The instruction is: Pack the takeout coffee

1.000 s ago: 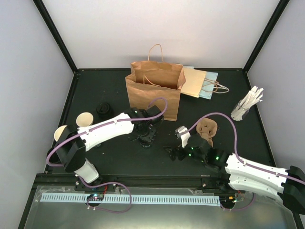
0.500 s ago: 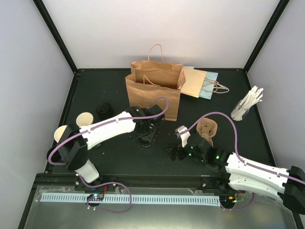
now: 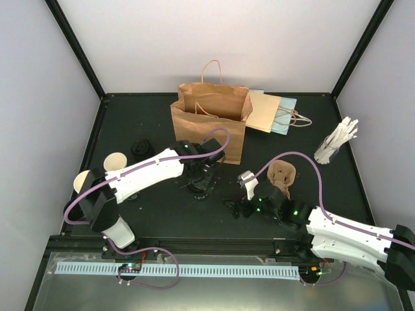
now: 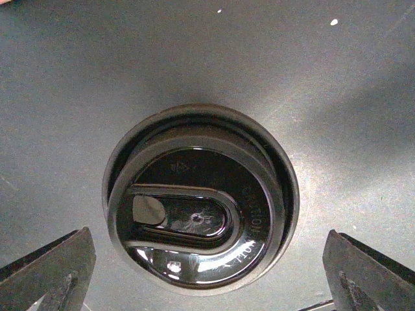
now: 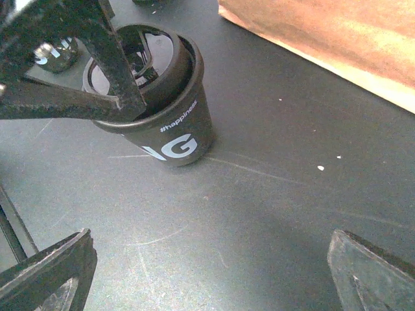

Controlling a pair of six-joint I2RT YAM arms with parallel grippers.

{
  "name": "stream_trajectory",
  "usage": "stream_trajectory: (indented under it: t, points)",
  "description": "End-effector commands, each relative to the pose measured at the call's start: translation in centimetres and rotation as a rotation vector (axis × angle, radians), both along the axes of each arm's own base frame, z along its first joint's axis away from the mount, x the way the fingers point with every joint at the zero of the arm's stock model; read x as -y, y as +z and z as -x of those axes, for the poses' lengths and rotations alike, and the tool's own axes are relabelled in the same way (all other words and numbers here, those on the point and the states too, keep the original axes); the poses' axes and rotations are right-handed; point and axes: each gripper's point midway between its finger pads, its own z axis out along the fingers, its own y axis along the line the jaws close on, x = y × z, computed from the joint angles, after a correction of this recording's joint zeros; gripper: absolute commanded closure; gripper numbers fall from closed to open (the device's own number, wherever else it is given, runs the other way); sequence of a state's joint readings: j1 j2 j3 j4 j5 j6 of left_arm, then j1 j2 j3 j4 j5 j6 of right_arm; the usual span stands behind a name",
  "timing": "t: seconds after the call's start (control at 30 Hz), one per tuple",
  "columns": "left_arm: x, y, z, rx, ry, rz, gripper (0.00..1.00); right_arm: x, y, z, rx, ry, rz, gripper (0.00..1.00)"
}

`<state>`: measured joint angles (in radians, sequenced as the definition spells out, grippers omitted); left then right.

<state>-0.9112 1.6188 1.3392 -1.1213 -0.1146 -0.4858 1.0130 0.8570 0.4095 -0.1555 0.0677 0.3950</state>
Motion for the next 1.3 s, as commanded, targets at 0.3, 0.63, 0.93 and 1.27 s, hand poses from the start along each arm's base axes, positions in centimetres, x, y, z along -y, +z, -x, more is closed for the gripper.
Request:
stream_trajectory:
  t: [0.3, 0.63, 0.93, 1.27]
  points:
    - [0.3, 4.8, -0.1, 0.067, -0.008, 0.091, 0.01, 1.4, 2.1, -1.7, 0.002, -0.146, 0.005, 0.00]
    - [-2.8, 7.6, -0.4, 0.130, 0.083, 0.307, 0.01, 2.2, 6.7, -2.1, 0.090, -0.160, -0.035, 0.00]
    - [-5.6, 5.7, 1.3, 0.099, 0.173, 0.565, 0.01, -1.6, 7.1, -1.5, 0.005, 0.053, 0.175, 0.00]
    - [-7.5, 2.7, 2.9, 0.020, 0.248, 0.704, 0.05, -5.3, 7.5, -3.0, -0.013, 0.128, 0.283, 0.00]
